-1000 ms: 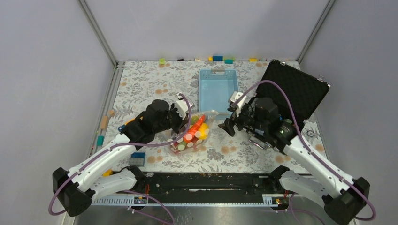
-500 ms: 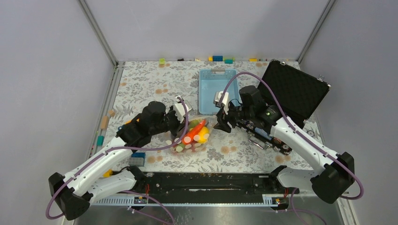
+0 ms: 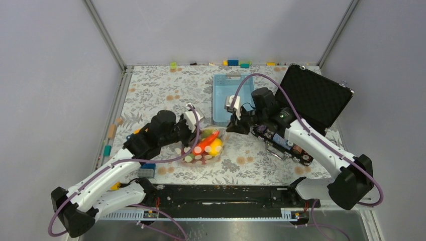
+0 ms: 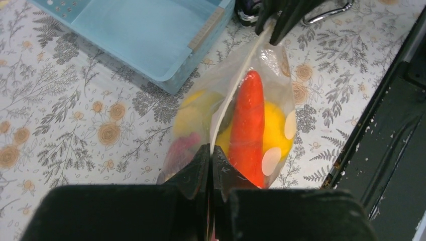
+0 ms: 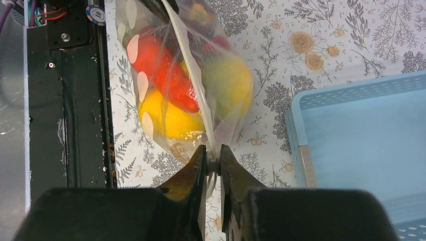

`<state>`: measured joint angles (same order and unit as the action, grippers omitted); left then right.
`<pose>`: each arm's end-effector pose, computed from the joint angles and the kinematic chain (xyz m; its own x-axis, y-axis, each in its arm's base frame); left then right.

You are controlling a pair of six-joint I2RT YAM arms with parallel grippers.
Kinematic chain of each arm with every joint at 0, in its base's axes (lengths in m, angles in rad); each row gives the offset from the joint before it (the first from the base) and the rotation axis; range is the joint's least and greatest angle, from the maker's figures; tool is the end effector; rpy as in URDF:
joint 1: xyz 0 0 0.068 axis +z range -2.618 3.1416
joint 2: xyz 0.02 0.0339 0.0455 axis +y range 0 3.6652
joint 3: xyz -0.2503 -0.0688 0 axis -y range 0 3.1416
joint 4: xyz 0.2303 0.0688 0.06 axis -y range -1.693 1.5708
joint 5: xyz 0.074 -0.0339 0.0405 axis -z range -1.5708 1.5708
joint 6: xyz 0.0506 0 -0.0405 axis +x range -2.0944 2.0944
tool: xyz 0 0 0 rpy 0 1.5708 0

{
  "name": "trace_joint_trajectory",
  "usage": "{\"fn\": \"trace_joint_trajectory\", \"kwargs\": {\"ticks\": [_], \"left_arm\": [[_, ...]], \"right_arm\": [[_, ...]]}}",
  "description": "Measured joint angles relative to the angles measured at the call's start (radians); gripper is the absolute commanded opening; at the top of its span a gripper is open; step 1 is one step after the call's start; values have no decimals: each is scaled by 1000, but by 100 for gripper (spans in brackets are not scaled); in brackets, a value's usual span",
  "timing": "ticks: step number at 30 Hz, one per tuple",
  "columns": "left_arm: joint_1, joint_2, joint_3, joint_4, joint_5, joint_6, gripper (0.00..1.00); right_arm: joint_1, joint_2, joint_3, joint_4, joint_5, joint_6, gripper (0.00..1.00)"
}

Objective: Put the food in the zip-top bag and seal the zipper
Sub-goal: Zip the zipper food storage bag at the center of the board.

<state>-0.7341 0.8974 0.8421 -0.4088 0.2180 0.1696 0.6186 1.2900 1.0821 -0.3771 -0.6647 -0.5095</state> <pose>0.1467 -0.1471 0.3011 -0.1929 0.3960 -0.8977 0.8423 0.5361 0.0555 0.2127 0.1897 0.3023 0.0342 -0.4469 -0.8939 -0.9836 0.1433 -0.1093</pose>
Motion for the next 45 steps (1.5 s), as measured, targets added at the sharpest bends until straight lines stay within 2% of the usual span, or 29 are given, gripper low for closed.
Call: {"fn": "trace_joint_trajectory", "kwargs": {"ticks": [3,9,14,17,24,39,45], "left_arm": [[-5,-1,0,16,-79,-48,0],[-39,47,-1,124,-417,-265,0],[-69,166,29,163,-562,-404,0],[-70,225,47,181,-576,-462,0],[-60,223,47,197,-563,-536,0],[-42,210,46,196,-539,-562,0],[-21,189,29,205,-468,-525,0]], "right_arm": [[0,4,2,-2,-7,9,0],[14,-11,-8,72,-8,102,0],[15,-90,-103,154,41,198,0],[14,-132,-146,171,93,247,0],[15,-192,-171,159,188,335,0],[16,-303,-203,87,265,424,0],[16,-322,-215,74,245,420,17]]}}
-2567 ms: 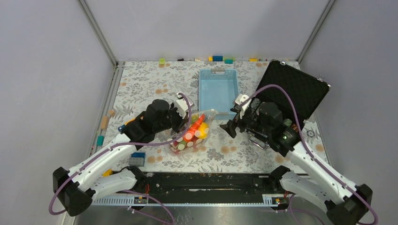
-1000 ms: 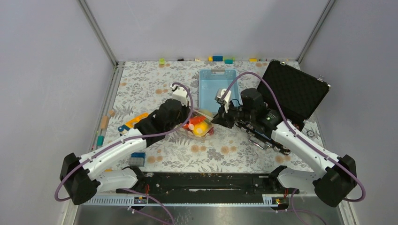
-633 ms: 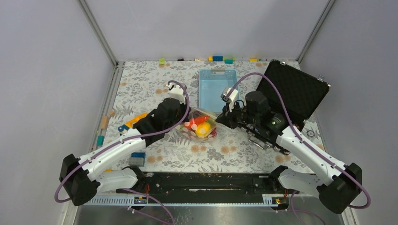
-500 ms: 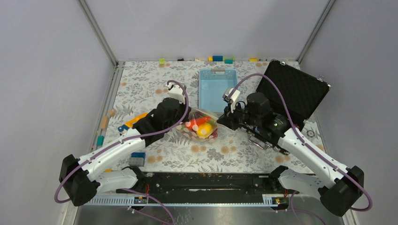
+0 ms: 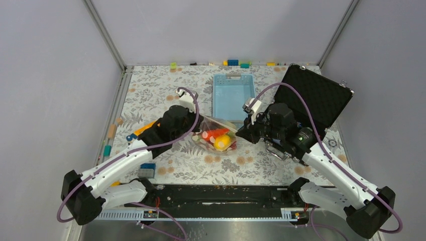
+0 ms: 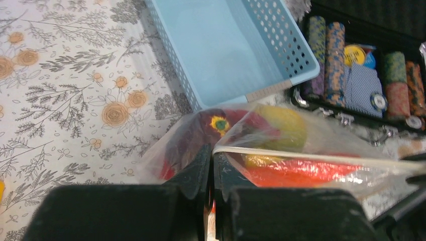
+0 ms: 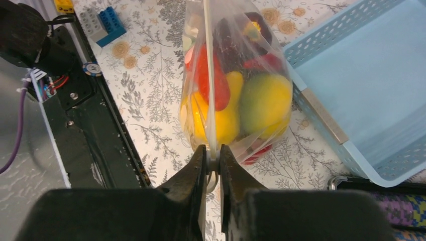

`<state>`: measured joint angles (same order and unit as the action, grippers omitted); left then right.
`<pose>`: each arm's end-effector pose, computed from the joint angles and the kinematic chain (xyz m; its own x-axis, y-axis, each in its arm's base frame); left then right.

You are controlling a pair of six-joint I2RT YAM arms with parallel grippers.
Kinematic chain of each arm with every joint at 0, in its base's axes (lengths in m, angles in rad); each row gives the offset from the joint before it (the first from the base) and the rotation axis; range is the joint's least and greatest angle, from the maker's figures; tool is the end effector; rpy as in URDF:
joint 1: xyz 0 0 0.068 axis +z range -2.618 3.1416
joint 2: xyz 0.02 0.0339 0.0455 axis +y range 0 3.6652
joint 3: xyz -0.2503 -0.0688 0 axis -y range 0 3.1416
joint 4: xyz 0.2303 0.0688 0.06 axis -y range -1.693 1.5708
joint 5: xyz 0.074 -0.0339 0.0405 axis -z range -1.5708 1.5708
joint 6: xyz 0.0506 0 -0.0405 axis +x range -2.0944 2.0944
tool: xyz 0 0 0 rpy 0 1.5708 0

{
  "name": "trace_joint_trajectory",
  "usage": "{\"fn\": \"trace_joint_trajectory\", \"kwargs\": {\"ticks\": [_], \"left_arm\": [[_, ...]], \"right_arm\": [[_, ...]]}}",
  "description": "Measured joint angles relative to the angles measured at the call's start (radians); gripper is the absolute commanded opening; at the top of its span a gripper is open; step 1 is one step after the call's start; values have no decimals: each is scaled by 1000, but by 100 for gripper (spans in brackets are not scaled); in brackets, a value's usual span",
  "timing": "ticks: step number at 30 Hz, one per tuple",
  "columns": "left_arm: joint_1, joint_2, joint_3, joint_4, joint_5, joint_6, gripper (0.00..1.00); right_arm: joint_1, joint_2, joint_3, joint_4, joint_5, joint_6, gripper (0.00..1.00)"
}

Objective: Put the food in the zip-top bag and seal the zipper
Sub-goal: Zip the zipper food storage bag at the center of the board, then place the zipper food storage bag at the center of the board.

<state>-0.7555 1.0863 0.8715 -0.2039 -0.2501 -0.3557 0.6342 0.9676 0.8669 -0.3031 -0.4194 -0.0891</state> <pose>0.1932 -0.1648 0.2945 -0.4515 -0.0383 -0.8915 0.3654 0.9035 -0.2238 0.1680 0.1492 0.3089 -0.2403 -0.2776 -0.9302 -0.8676 0.4911 0.0775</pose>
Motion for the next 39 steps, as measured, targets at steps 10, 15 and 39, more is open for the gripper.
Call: {"fn": "trace_joint_trajectory", "kwargs": {"ticks": [10,15,39], "left_arm": [[145,-266,-179,39,118,182,0],[144,-298,-178,32,131,201,0],[203,222,209,-146,-269,140,0]], "right_arm": [[-13,-88,-32,7,-10,73,100],[-14,-143,-42,107,26,112,100],[-14,-275,-179,165,439,169,100]]}}
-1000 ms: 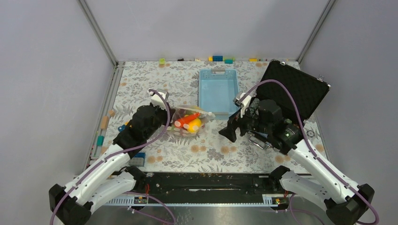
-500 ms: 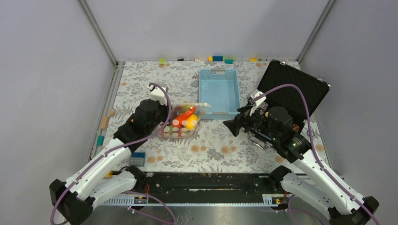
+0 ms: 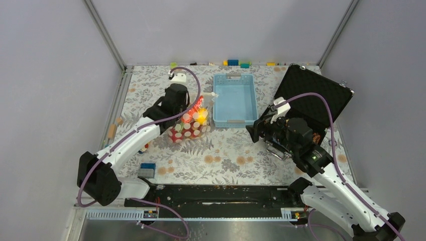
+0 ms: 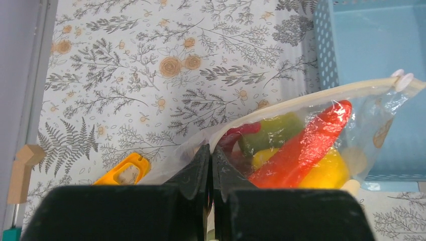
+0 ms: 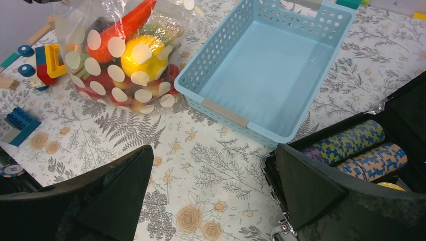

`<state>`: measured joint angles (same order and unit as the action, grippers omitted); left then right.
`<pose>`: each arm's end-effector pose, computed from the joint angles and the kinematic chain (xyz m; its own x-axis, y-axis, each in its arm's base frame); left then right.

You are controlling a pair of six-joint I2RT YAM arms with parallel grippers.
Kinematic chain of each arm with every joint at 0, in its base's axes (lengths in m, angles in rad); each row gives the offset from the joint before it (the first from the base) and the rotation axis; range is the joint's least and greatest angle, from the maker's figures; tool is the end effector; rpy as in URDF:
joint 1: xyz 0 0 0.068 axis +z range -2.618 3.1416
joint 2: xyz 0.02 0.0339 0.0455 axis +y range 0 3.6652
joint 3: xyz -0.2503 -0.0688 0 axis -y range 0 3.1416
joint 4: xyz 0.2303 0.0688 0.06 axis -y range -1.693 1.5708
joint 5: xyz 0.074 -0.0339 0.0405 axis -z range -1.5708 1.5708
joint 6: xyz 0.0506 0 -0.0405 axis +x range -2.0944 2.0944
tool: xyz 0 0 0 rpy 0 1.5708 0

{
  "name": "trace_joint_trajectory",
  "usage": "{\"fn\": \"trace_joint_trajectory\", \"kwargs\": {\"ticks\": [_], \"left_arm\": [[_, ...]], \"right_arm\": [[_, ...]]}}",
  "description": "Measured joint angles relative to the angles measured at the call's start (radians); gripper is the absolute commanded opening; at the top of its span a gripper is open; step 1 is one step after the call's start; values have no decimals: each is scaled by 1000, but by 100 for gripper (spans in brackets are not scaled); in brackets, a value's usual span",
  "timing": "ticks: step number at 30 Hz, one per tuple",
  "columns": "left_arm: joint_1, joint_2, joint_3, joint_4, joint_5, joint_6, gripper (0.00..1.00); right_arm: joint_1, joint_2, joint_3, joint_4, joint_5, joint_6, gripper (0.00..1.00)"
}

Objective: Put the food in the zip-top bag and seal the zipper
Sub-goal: Place the zipper food storage bag at the center of the board.

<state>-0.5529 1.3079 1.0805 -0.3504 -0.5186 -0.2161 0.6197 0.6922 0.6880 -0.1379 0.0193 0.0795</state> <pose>0.2614 -0.1318 0.2973 -0.4760 0.0749 -0.8762 0.0007 0.9964 0.0848 0.1481 0.1044 0.3146 -0.1598 -0.0165 -0.9870 -0.5542 0.8289 0.0759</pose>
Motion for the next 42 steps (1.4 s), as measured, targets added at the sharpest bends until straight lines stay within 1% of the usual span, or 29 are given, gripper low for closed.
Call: {"fn": "trace_joint_trajectory", "kwargs": {"ticks": [4,11,16,20,21,22,23,24,25,26,30,33,36,38,42], "left_arm": [[0,0,-1,38,24,38,0],[11,-1,-8,87,-5,97,0],[89,43,-5,136,3,115,0],[157,162,34,183,14,122,0],[172,194,51,185,13,124,8],[188,234,77,183,14,127,25],[205,278,109,183,15,127,45],[219,314,135,183,16,132,82],[238,357,169,178,18,123,97],[259,398,204,168,19,118,98],[339,515,340,96,36,65,99],[385,527,393,51,58,24,99],[402,483,388,42,77,-18,99],[399,421,362,35,98,-52,99],[389,237,289,-1,149,-148,99]], "right_arm": [[0,29,0,0,14,5,100],[0,166,37,-50,16,34,100],[0,169,38,-67,16,42,100],[0,156,38,-68,21,42,100],[0,151,38,-68,25,42,100],[0,147,38,-68,27,42,100],[0,141,38,-68,34,42,100],[0,137,38,-68,41,42,100],[0,132,38,-68,49,42,100],[0,129,38,-68,54,42,100],[0,129,38,-73,100,53,100],[0,140,42,-98,136,85,100],[0,161,50,-121,174,129,100],[0,167,50,-127,204,161,100],[-2,167,50,-140,257,227,100]]}}
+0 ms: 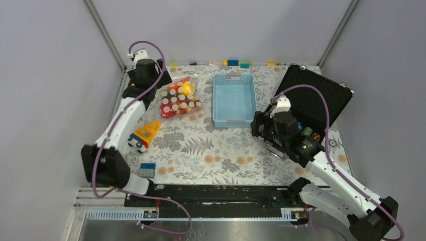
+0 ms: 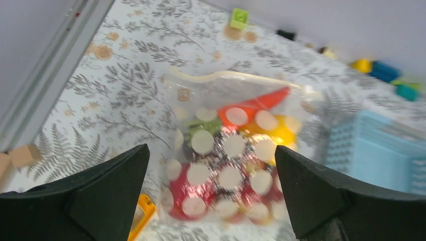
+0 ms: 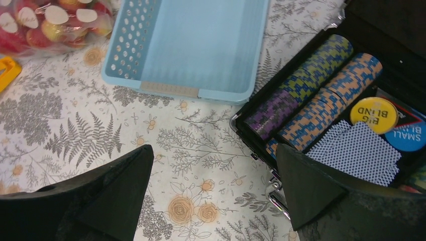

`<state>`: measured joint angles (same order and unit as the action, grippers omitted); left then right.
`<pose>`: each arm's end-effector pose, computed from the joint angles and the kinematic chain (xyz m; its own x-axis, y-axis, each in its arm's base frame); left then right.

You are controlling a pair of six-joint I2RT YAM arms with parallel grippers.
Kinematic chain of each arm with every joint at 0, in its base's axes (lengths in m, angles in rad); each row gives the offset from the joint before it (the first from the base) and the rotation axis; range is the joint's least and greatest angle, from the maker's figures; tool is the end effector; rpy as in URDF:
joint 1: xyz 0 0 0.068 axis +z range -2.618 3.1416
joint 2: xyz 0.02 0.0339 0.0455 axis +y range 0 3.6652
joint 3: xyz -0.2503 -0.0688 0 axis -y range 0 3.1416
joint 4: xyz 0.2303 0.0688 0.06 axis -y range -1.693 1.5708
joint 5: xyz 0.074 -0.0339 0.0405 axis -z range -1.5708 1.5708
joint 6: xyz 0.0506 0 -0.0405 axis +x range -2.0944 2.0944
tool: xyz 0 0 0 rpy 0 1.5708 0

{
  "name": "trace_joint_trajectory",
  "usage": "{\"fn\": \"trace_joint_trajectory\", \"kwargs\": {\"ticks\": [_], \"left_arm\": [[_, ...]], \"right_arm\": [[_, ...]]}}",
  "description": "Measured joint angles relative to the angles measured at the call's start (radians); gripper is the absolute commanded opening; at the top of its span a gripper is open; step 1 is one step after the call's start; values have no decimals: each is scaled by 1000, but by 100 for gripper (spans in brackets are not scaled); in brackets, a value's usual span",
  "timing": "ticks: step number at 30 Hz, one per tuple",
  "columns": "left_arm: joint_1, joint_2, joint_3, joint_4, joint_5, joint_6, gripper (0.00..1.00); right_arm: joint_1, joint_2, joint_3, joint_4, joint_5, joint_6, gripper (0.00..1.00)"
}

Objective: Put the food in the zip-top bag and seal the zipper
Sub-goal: Place the zipper food storage bag at the center of the board, then reset both arms

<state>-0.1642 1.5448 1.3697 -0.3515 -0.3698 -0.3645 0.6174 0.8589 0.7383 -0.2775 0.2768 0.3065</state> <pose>0.3537 -0.0401 0.3218 -0.4077 -0.2694 -0.8725 -0.3224 0.9364 -0.1385 0.1755 0.1076 0.2873 -0.4074 0.0667 -0.9108 -0.2397 0.9545 0.1771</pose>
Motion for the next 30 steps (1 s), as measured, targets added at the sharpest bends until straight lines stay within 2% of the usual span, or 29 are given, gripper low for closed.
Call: {"fn": "trace_joint_trajectory", "kwargs": {"ticks": [3,7,12,18,30], "left_arm": [[-2,-182,-109,11,63,-84,99],[-2,-472,-345,32,159,-213,99],[-11,-680,-613,58,198,-298,99],[-13,-735,-681,14,188,-318,99],[-13,-793,-681,14,143,-313,99]], "right_arm": [[-7,-4,0,-20,28,28,100],[-30,-27,-1,-72,90,84,100],[-101,-90,-29,-148,150,168,100],[-225,-183,-74,-246,209,250,100],[-234,-250,-84,-297,307,296,100]]}}
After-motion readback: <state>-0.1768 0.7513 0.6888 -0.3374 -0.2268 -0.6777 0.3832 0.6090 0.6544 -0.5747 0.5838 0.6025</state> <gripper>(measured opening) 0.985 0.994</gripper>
